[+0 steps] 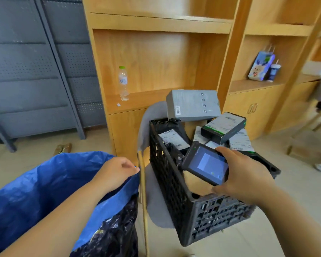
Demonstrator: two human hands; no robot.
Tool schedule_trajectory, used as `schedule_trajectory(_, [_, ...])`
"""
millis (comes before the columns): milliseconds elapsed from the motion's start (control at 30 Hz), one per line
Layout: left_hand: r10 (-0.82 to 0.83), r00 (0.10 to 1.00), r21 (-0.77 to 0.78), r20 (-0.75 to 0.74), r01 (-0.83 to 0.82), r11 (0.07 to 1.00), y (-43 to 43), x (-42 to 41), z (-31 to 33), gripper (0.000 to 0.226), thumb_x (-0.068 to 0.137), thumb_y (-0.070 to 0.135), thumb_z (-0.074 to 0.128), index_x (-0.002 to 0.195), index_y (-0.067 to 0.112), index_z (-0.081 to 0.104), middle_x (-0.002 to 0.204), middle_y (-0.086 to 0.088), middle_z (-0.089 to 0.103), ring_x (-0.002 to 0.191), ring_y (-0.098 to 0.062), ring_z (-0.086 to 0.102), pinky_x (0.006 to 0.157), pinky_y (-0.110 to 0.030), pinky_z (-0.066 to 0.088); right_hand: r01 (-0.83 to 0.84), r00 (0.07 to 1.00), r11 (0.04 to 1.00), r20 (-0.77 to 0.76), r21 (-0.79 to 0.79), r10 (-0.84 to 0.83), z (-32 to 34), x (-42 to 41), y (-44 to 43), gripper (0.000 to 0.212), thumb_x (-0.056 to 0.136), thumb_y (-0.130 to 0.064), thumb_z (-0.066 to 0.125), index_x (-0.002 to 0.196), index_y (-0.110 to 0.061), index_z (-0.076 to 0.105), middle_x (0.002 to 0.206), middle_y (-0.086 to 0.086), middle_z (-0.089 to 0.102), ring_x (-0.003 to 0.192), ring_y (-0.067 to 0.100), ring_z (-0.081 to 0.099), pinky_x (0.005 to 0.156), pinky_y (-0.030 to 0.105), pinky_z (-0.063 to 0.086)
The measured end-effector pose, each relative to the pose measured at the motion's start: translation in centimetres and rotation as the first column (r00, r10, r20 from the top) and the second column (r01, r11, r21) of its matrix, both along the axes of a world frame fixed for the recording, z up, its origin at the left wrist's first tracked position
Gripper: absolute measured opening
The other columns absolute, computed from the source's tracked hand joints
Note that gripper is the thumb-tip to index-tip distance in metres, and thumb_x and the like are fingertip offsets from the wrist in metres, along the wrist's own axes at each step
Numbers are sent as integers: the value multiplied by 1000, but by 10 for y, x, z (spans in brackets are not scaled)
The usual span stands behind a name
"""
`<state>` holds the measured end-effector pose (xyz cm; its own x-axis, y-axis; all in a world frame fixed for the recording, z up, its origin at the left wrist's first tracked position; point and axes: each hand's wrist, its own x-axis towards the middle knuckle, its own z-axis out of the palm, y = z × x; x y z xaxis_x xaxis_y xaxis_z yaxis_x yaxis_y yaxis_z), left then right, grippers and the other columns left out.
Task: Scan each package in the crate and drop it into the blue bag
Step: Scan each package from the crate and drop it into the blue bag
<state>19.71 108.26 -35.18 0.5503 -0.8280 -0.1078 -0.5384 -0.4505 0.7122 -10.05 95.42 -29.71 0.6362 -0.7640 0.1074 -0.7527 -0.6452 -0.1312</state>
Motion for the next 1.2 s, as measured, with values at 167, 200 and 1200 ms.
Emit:
schedule_trajectory(167, [-127, 991, -50, 29, 129, 990, -79, -40, 19, 14, 84, 38, 69, 85, 24, 68, 86, 7, 68, 83, -11, 64, 76, -32, 52, 128, 990, 992, 49, 15, -129, 6, -47, -34, 94, 48, -64, 70, 128, -34, 31, 102, -9, 50, 86, 16, 52, 68, 35, 51])
schedule_trajectory(200, [-147, 988, -58, 37, 149, 987, -95, -49, 20, 13, 84, 38, 69, 84, 26, 68, 86, 8, 68, 83, -10, 64, 74, -30, 51, 152, 987, 988, 53, 25, -153, 7, -55, -42, 95, 45, -66, 66, 127, -34, 31, 101, -9, 50, 86, 16, 52, 67, 36, 51])
schedule_trajectory(1200, [-161, 949, 0, -272, 167, 986, -350, -127, -38, 87, 50, 40, 92, 119, 12, 47, 104, 7, 65, 90, -8, 60, 63, -21, 48, 301, 950, 953, 78, 25, -303, -18, -115, -192, 94, 55, -56, 72, 133, -34, 25, 96, -13, 47, 81, 12, 47, 61, 27, 36])
